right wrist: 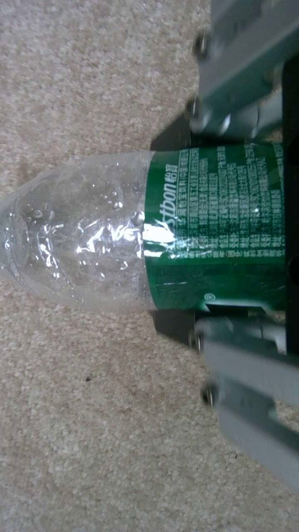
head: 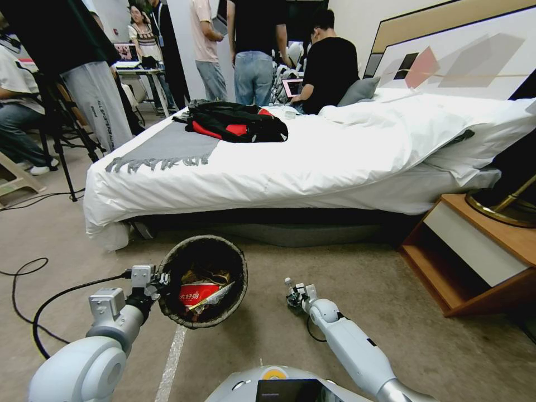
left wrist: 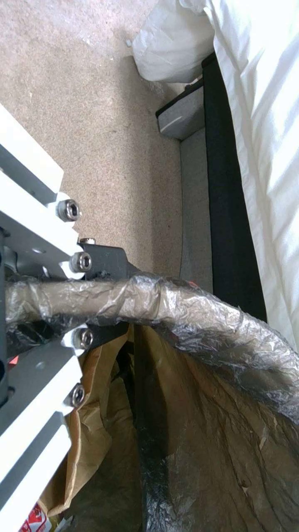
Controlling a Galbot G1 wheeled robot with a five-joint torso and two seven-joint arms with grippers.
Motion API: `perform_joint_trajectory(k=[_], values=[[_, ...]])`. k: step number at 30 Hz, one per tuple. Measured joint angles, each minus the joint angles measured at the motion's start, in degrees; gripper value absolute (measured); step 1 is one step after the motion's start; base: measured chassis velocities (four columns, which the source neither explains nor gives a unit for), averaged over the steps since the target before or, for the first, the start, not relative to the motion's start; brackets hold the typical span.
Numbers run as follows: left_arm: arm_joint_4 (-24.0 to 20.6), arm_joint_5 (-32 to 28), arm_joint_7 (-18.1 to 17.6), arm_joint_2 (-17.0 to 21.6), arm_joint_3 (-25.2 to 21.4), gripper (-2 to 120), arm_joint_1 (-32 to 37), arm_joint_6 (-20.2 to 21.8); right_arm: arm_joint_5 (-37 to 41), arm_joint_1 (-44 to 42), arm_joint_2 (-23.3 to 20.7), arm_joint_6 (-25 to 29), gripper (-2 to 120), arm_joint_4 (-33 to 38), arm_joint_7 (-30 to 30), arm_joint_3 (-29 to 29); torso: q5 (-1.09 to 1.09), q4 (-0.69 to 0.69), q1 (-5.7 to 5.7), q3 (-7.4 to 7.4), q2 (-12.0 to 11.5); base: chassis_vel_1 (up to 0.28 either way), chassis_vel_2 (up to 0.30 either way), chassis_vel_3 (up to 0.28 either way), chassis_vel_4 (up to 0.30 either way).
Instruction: Pick up the trash bin, then pick up the garbage from the floor and place it into the trash bin.
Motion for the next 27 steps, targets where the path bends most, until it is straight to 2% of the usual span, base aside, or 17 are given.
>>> perform_joint_trajectory(k=[1, 5, 10, 13, 14, 17, 19, 20, 22, 25, 27], values=[[0.0, 0.0, 0.0, 0.0, 0.0, 1, 0.0, 0.0, 0.0, 0.0, 0.0, 0.0, 41, 0.0, 0.0, 0.0, 0.0, 0.0, 0.0, 0.0, 0.0, 0.0, 0.0, 0.0, 0.0], [0.0, 0.01, 0.0, 0.06, 0.0, 1, 0.02, 0.0, -0.86, -0.82, -0.34, 0.72, 28, 2.0, -0.14, 0.64, 0.01, 0.0, 0.0, 0.0, 0.0, 0.0, 0.0, 0.0, 0.0], [0.0, -0.04, 0.0, 0.27, -0.16, 1, 0.05, 0.0, -1.25, -1.44, -1.55, 1.41, 25, 8.33, 0.25, 2.44, 0.01, 0.01, 0.0, 0.01, 0.0, 0.0, 0.0, 0.0, 0.0], [0.0, -0.16, -0.01, 0.31, -0.24, 1, 0.08, 0.0, 0.33, -2.1, -4.41, 1.35, 25, 18.06, 1.63, 4.44, 0.01, 0.0, 0.0, 0.01, 0.0, 0.0, 0.0, 0.0, 0.0], [0.0, -0.16, -0.01, 0.31, -0.24, 1, 0.08, 0.0, 0.33, -2.1, -4.41, 1.35, 25, 18.06, 1.63, 4.44, 0.01, 0.0, 0.0, 0.01, 0.0, 0.0, 0.0, 0.0, 0.0], [0.0, -0.34, -0.02, 0.38, -0.23, 1, 0.13, 0.0, 3.43, -2.97, -8.95, 0.61, 25, 29.72, 3.34, 5.84, 0.0, 0.0, 0.0, 0.01, 0.0, 0.0, 0.0, 0.0, 0.0], [0.0, -0.36, -0.02, 0.39, -0.24, 1, 0.13, 0.0, 3.89, -3.08, -9.52, 0.36, 25, 31.19, 3.56, 5.96, 0.0, 0.0, 0.0, 0.01, 0.0, 0.0, 0.0, 0.0, 0.0], [0.0, -0.48, -0.02, 0.48, -0.18, 1, 0.08, 0.0, 5.88, -3.49, -11.83, -0.73, 25, 37.19, 4.56, 6.55, -0.02, 0.0, 0.0, 0.0, 0.0, 0.0, 0.0, 0.0, 0.0], [0.0, -0.52, -0.03, 0.53, -0.14, 1, 0.06, 0.0, 6.78, -3.69, -12.86, -1.33, 25, 39.78, 5.08, 6.72, -0.02, 0.0, 0.0, 0.01, 0.0, 0.0, 0.0, 0.0, 0.0], [0.0, -0.74, -0.02, 1.04, 0.09, 1, 0.0, 0.0, 10.47, -3.88, -15.6, -3.3, 25, 49.69, 7.03, 7.1, -0.01, 0.0, 0.0, 0.0, 0.0, 0.0, 0.0, 0.0, 0.0], [0.0, -0.84, -0.02, 1.33, 0.12, 1, 0.06, 0.0, 11.72, -3.75, -16.2, -3.93, 25, 52.36, 7.5, 7.06, 0.0, 0.0, 0.0, 0.0, 0.0, 0.0, 0.0, 0.0, 0.0]])
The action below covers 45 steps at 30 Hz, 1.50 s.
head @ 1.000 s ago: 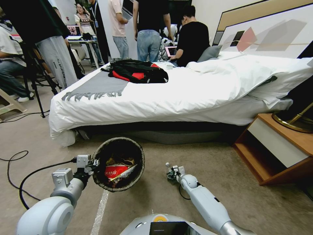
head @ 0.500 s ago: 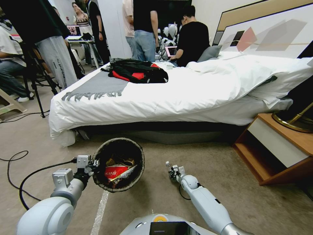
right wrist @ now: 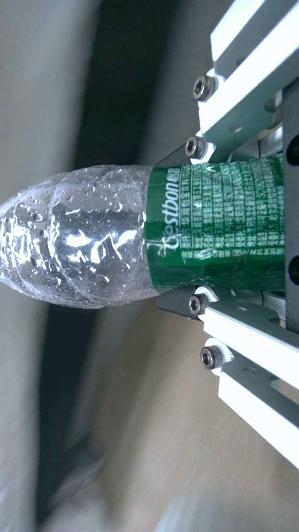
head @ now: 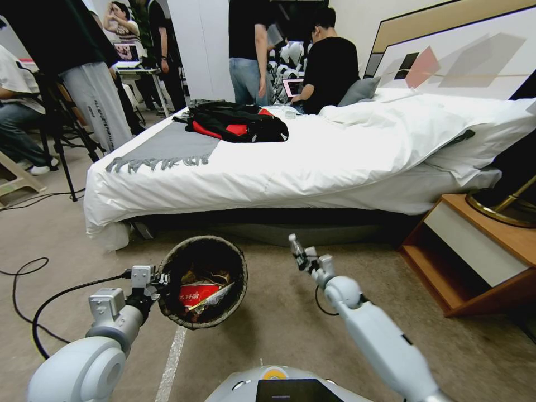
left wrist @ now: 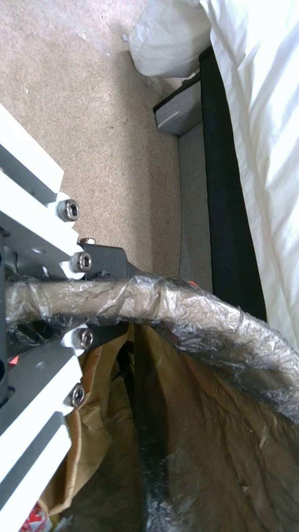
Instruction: Pick up the trash bin, then pick up the garbage from the floor and place it into the trash bin.
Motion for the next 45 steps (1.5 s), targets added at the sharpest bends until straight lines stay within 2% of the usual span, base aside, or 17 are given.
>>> perform_joint_trajectory(k=[6, 10, 15, 17, 21, 25, 45], values=[[0.0, -0.4, -0.02, 1.01, -0.02, 1, 0.31, 0.0, 5.99, 2.02, -1.48, -2.55, 25, 8.59, 0.71, -1.74, 0.0, 0.0, 0.0, 0.0, 0.0, 0.0, 0.0, 0.0, 0.0], [0.0, -0.48, -0.03, 1.09, 0.13, 1, 0.41, 0.0, 8.14, 3.33, -1.81, -3.29, 25, 10.77, 0.66, -3.39, -0.01, 0.01, 0.0, 0.0, 0.0, 0.0, 0.0, 0.0, 0.0], [0.0, -0.65, -0.05, 1.26, 0.22, 1, 0.63, 0.0, 12.95, 6.61, -1.5, -4.99, 25, 12.99, 0.54, -8.33, 0.0, 0.01, 0.0, 0.0, 0.0, 0.0, 0.0, 0.0, 0.0], [0.0, -0.72, -0.05, 1.29, 0.22, 1, 0.62, 0.0, 13.36, 7.27, -1.45, -5.17, 25, 13.1, 0.56, -9.74, -0.01, 0.01, 0.0, 0.0, 0.0, 0.0, 0.0, 0.0, 0.0], [0.0, -0.78, -0.07, 1.27, 0.39, 1, 0.44, 0.0, 13.86, 9.8, -1.2, -5.32, 25, 13.15, 1.25, -17.21, -0.01, 0.0, 0.0, 0.0, 0.0, 0.0, 0.0, 0.0, 0.0], [0.0, -0.83, -0.09, 1.29, 0.35, 1, 0.44, 0.0, 14.32, 11.52, -0.43, -5.48, 25, 12.65, 2.11, -20.97, -0.01, 0.0, 0.0, 0.0, 0.0, 0.0, 0.0, 0.0, 0.0], [0.0, -0.95, -0.13, 1.25, 0.51, 1, 0.22, 0.0, 14.83, 15.9, 3.59, -5.58, 25, 8.86, 5.36, -30.04, -0.01, 0.0, 0.0, 0.0, 0.0, 0.0, 0.0, 0.0, 0.0]])
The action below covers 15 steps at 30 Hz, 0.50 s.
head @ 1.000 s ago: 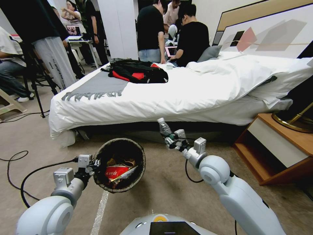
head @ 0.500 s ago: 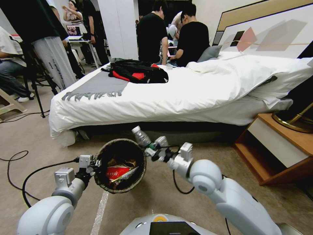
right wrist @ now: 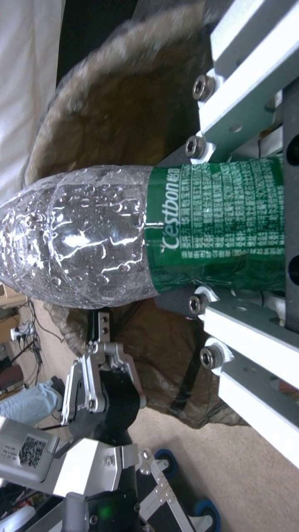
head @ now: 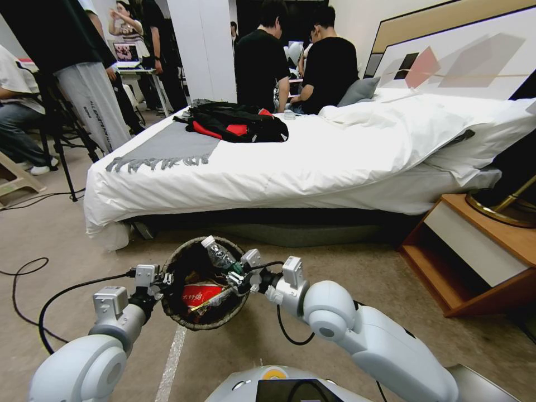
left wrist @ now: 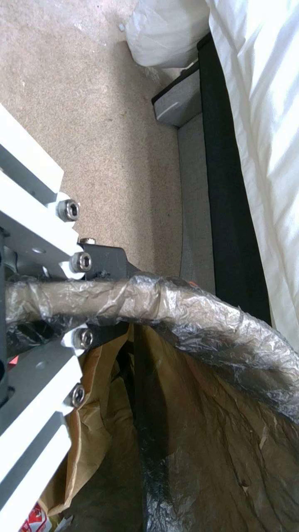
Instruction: Pick up the trash bin, then pick up the garbage from the floor and place it into the trash bin.
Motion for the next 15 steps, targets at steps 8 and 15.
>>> perform_joint_trajectory(k=[8, 15], values=[[0.0, 0.0, 0.0, -0.18, 0.07, 1, -0.05, 0.0, -0.28, 1.54, 1.75, -0.2, 36, -0.81, 1.5, -1.91, 0.0, 0.0, 0.0, 0.0, 0.0, 0.0, 0.0, 0.0, 0.0], [0.0, 0.0, 0.01, -0.4, 0.12, 1, -0.22, 0.0, -0.98, 1.85, 3.23, -0.37, 55, -1.68, 2.32, -3.0, 0.0, 0.0, 0.0, 0.0, 0.0, 0.0, 0.0, 0.0, 0.0]])
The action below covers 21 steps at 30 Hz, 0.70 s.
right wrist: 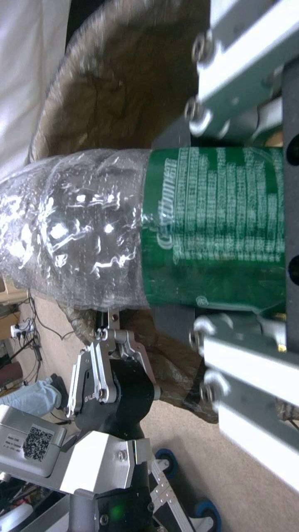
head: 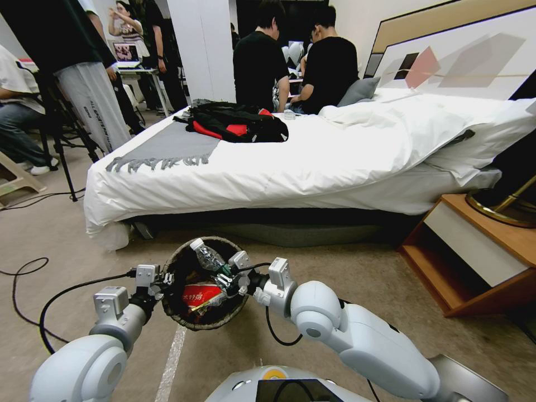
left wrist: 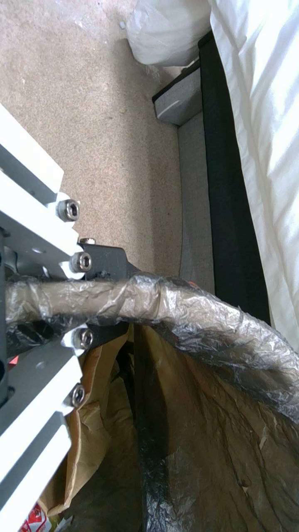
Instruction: Pick up the trash bin, then pick up the garbage from the floor and place it into the trash bin.
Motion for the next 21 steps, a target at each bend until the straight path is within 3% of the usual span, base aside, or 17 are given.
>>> perform_joint_trajectory(k=[9, 12, 21], values=[[0.0, 0.02, 0.0, -0.2, -0.13, 1, 0.02, 0.0, -0.08, 0.12, 0.49, -0.08, 92, -0.05, 0.82, 0.14, 0.0, 0.0, 0.0, 0.0, 0.0, 0.0, 0.0, 0.0, 0.0], [0.0, 0.02, 0.01, -0.2, -0.15, 1, -0.01, -0.01, -0.08, 0.06, 0.28, -0.1, 99, 0.33, 0.83, 0.57, 0.0, 0.0, 0.0, 0.0, 0.0, 0.0, 0.0, 0.0, 0.0], [0.0, 0.03, 0.03, -0.16, -0.31, 1, 0.11, 0.0, 0.12, -0.69, -1.65, -0.14, 100, 1.96, 0.82, 3.35, 0.01, 0.0, 0.0, 0.0, 0.0, 0.0, 0.0, 0.0, 0.0]])
